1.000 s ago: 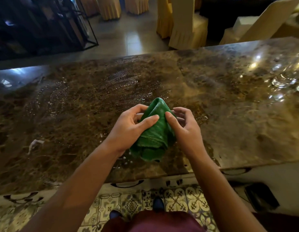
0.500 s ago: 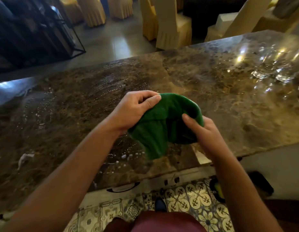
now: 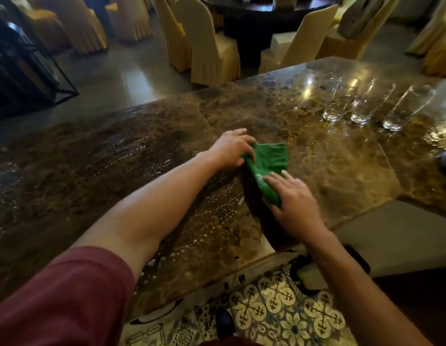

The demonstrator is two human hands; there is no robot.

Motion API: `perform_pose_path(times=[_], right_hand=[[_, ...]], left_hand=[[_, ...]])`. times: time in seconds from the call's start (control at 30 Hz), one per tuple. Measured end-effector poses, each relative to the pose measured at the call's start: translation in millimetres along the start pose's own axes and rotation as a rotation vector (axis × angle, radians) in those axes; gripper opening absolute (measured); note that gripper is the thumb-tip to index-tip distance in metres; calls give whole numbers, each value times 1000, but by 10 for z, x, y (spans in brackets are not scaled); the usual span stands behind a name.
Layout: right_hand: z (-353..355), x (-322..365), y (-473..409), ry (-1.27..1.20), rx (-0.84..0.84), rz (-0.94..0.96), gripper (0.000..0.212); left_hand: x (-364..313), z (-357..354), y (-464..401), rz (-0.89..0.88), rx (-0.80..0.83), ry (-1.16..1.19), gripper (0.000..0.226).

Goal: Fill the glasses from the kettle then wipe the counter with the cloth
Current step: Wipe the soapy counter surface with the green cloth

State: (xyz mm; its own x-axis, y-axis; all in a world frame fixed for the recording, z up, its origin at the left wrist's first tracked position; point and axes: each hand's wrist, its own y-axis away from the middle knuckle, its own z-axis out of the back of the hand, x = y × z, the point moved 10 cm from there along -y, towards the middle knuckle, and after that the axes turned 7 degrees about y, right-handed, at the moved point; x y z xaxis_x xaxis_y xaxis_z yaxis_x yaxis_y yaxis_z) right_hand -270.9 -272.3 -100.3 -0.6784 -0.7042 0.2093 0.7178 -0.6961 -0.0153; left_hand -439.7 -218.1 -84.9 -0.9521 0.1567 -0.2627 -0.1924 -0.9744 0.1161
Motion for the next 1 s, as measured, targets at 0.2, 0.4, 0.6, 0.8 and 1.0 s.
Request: perform_pose_path(times=[0.2, 0.4, 0.6, 0.8, 1.0], right_hand=[[12, 11, 47, -86, -78, -93, 76], [-449, 55, -730, 99, 48, -60, 67], [-534, 117, -808, 151, 59, -170, 74], [-733, 922, -788, 135, 62, -247, 72], [-910, 1689, -1154, 103, 70, -349, 70]], left_hand=[[700, 185, 650, 249, -153, 391, 31], [1857, 24, 2413, 719, -310, 148, 56], [2844, -209, 4156, 1086, -222, 148, 71], [3265, -237, 4695, 1110, -215, 138, 65], [3572, -146, 4865, 1107, -211, 151, 63]])
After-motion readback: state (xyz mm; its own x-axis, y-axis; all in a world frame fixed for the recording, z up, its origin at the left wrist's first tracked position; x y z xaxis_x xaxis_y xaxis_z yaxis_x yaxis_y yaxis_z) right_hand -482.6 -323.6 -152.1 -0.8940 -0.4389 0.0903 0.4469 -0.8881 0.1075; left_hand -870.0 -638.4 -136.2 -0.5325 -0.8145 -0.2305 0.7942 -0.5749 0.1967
